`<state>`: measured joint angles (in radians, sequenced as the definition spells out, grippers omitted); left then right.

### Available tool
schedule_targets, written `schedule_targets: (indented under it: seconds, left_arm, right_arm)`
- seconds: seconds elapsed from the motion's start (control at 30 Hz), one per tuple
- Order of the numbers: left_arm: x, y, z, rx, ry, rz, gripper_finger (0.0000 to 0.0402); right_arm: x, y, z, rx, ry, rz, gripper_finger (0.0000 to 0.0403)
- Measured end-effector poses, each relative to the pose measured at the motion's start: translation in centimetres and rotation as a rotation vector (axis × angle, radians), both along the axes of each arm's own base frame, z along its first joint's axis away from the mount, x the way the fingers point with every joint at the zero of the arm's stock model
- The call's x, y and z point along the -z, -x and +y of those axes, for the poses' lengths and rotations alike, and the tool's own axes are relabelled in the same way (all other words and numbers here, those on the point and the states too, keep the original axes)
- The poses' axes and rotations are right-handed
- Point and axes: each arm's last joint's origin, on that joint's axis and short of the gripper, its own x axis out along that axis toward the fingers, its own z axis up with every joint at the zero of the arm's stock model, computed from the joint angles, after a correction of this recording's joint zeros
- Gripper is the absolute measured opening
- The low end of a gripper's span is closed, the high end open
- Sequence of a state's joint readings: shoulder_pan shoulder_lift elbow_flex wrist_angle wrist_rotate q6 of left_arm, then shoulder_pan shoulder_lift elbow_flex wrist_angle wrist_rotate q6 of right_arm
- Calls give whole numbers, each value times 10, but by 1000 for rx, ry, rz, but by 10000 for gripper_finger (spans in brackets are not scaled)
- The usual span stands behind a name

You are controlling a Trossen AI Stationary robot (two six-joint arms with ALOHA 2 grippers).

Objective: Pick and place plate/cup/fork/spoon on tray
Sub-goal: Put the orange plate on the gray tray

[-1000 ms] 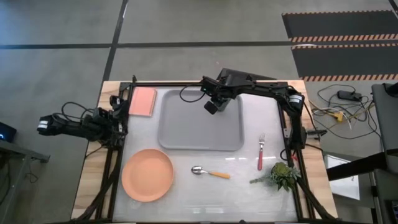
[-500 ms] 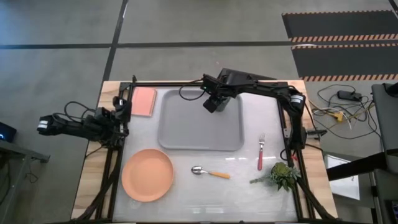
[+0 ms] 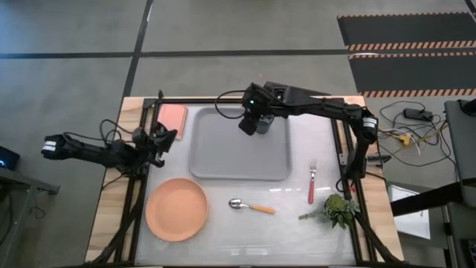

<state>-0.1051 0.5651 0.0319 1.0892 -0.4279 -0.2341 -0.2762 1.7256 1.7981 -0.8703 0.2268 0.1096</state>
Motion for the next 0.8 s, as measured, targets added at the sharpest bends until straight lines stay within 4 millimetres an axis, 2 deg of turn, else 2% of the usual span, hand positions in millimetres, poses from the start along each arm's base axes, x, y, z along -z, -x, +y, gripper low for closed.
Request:
schedule_targets:
  seconds: [0.2,0.47,0.8]
  left_arm:
    - [10,-12,-2,57,95,62,0]
    - [10,-31,-14,143,127,139,0]
    - [-8,-47,-39,273,111,143,0]
  right_arm:
    - [-7,-4,36,-144,14,0,126]
    - [-9,-13,79,-376,-13,-41,111]
    - [-16,-15,112,-503,30,-75,93]
